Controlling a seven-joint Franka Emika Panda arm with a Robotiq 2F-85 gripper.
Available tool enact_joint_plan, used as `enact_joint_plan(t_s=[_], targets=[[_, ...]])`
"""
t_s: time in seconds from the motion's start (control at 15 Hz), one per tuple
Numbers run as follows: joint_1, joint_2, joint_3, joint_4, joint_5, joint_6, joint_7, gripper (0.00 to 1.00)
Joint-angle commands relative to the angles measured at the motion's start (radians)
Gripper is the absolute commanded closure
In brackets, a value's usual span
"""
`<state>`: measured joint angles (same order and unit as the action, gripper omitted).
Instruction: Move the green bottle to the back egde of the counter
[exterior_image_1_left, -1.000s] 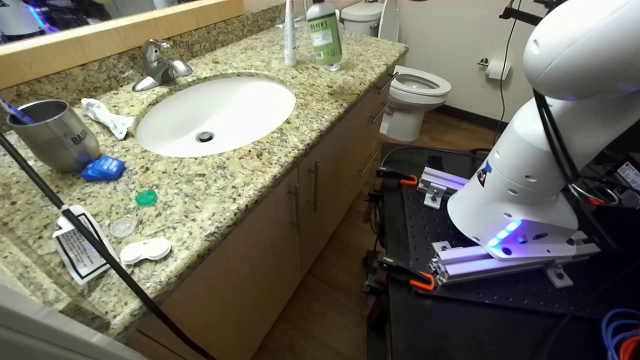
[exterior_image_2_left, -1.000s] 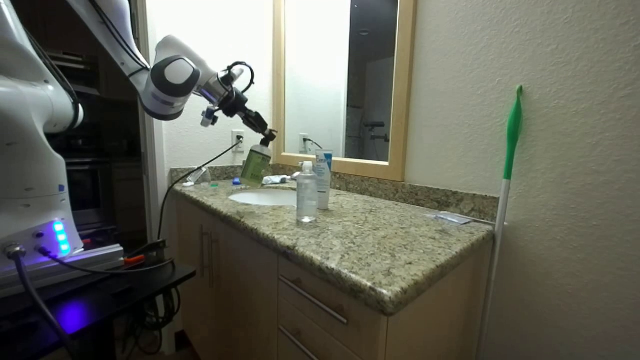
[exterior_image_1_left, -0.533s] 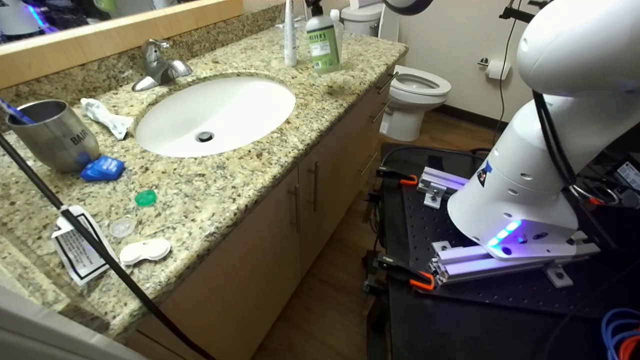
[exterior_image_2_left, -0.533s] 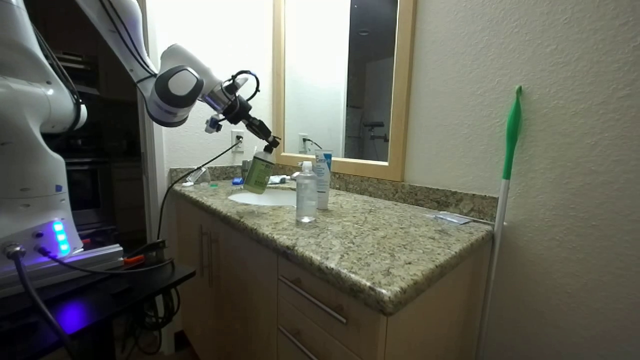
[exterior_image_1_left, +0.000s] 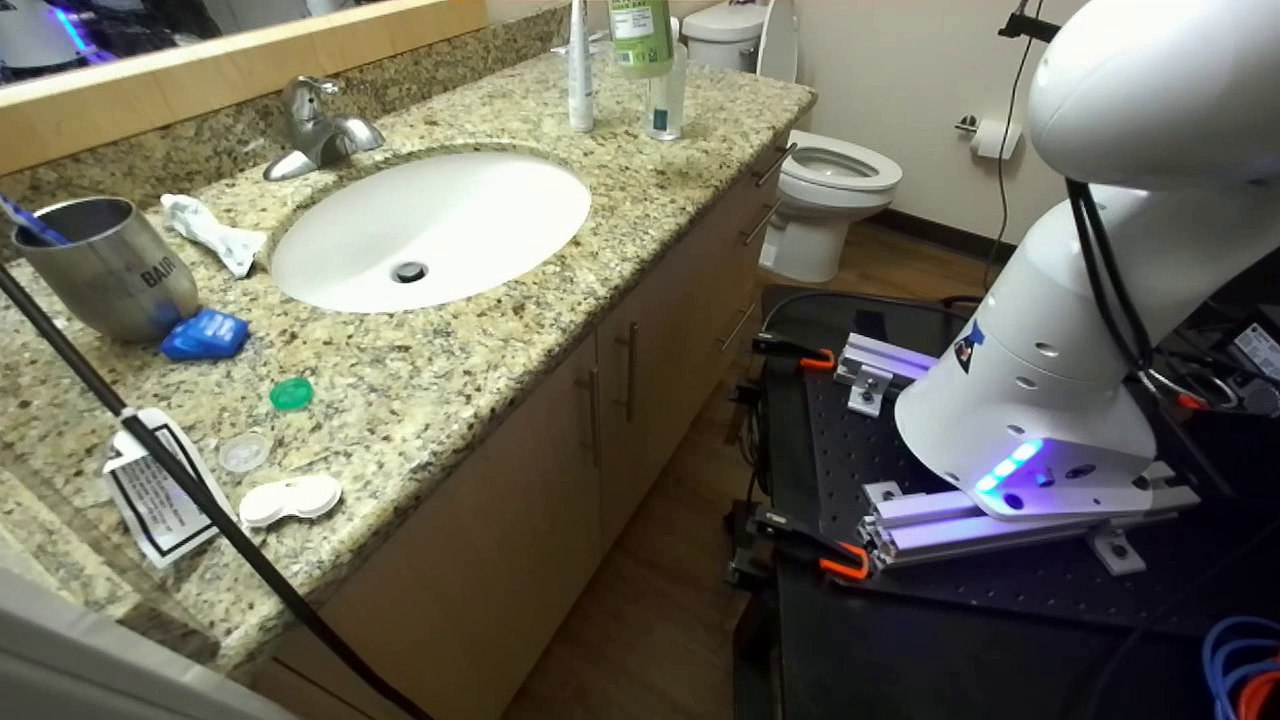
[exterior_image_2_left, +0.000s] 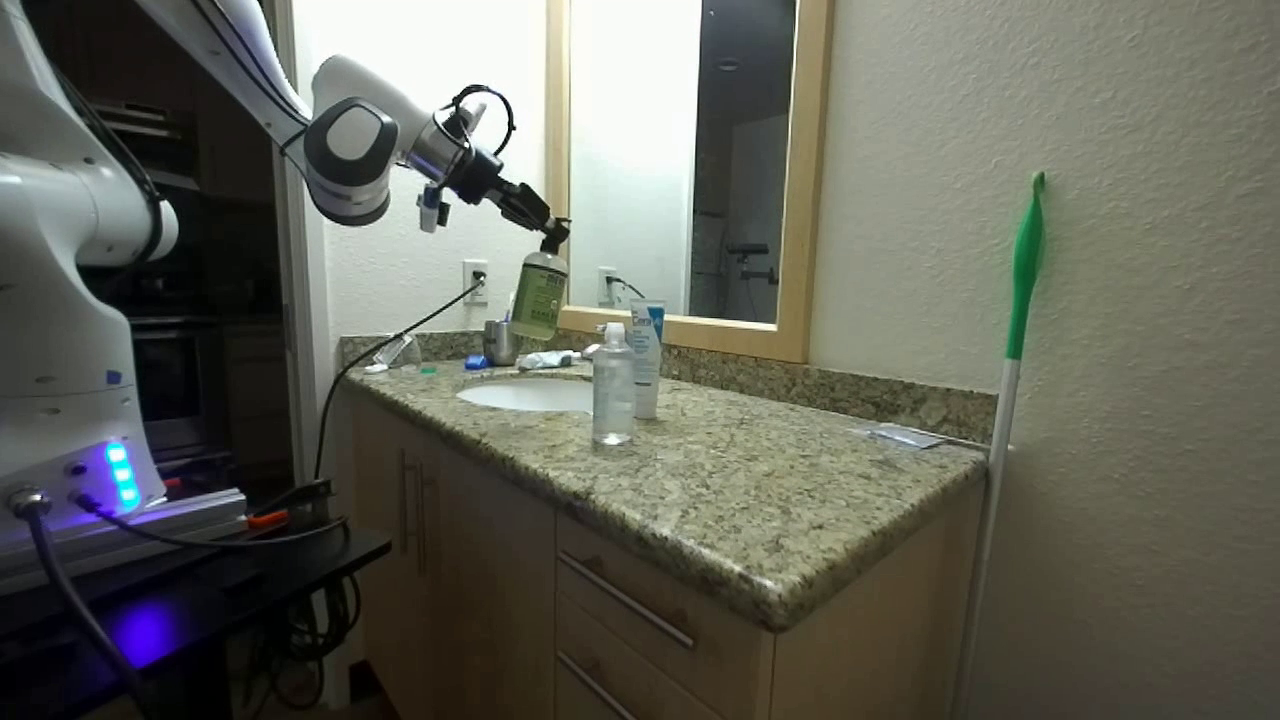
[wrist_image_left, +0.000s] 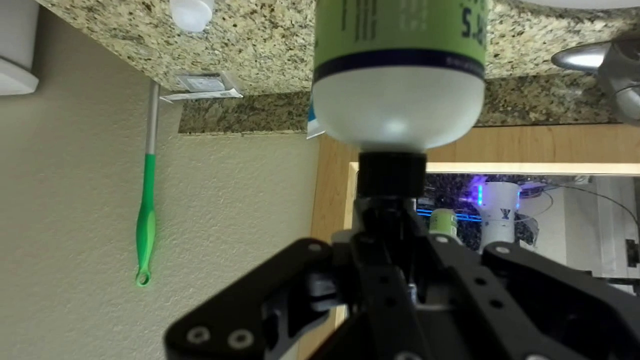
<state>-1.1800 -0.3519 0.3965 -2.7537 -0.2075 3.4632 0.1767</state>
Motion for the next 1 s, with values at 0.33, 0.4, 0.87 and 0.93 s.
enact_joint_plan(t_s=[0.33, 0.4, 0.87, 0.93], targets=[[-0.184, -0.074, 0.203, 0.015, 0.167, -0.002, -0.049, 0.96], [-0.200, -0.079, 0.227, 0.021, 0.186, -0.002, -0.047, 0.96], [-0.540, -0.046, 0.594, -0.040, 0.296, 0.009, -0.073, 0.96], [-0.586, -0.050, 0.649, -0.039, 0.311, 0.008, -0.068, 0.96]])
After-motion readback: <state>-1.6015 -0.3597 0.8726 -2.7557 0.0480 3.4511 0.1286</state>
